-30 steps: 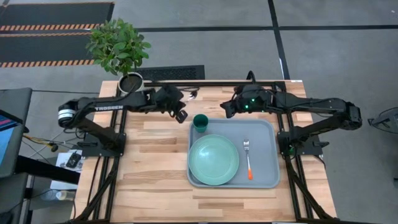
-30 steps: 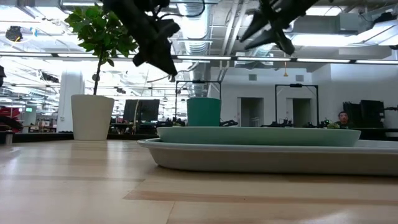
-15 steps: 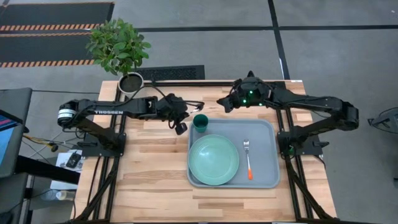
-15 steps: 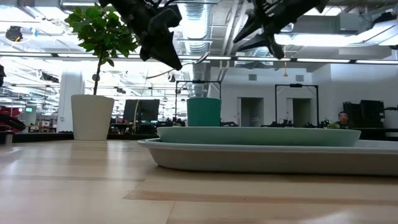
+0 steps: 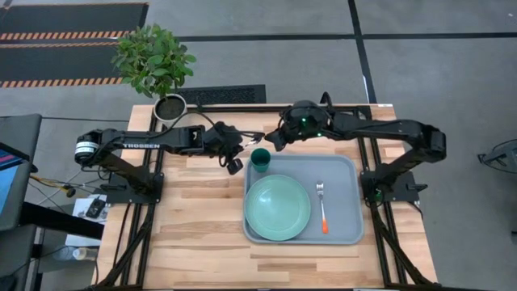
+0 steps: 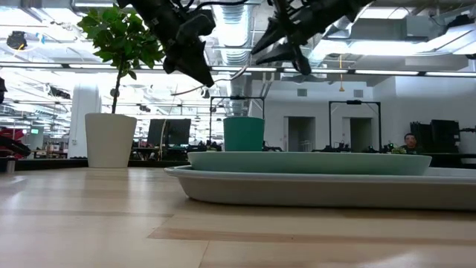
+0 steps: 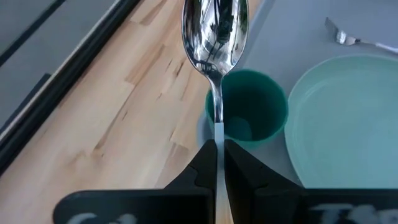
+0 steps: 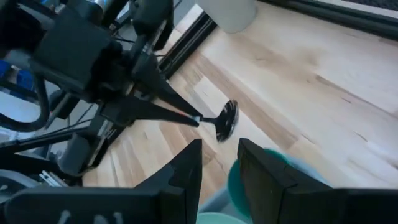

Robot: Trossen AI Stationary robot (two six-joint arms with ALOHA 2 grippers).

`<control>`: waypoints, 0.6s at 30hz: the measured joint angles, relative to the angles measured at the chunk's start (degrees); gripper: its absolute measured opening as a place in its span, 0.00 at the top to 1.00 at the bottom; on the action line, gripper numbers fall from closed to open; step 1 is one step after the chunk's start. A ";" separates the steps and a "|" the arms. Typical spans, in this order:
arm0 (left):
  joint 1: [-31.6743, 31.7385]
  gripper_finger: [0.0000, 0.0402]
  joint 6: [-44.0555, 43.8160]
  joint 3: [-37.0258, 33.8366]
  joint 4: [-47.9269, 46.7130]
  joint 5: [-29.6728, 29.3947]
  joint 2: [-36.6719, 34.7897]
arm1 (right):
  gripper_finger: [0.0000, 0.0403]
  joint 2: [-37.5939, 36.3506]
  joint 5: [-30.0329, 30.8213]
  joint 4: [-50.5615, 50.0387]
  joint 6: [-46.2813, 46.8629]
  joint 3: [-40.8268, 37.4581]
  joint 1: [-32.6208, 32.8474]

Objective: Pick and place plate/cup/fork/spoon on tray
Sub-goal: Put the orange spoon on the blue tray to the right of the orange fork

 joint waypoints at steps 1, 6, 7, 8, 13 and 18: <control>0.00 1.00 -0.29 0.00 -0.46 -0.03 0.00 | 0.68 0.71 0.01 -0.04 -0.41 0.51 -0.01; -0.02 1.00 -1.87 0.02 -1.50 -0.09 0.00 | 0.68 4.82 0.00 -0.12 -2.07 3.00 -0.02; 0.00 1.00 -1.97 0.02 -1.49 -0.22 0.00 | 0.68 5.62 0.00 -0.35 -2.39 3.47 -0.02; 0.00 1.00 -2.01 0.02 -1.49 -0.33 0.00 | 0.68 6.30 0.00 -0.34 -2.52 3.83 -0.02; -0.20 1.00 -2.07 0.04 -1.61 -0.52 0.00 | 0.68 8.54 0.05 -0.13 -3.43 5.06 -0.02; -0.20 1.00 -2.06 0.04 -2.30 -0.52 0.00 | 0.69 9.08 0.46 -0.07 -3.74 6.01 -0.11</control>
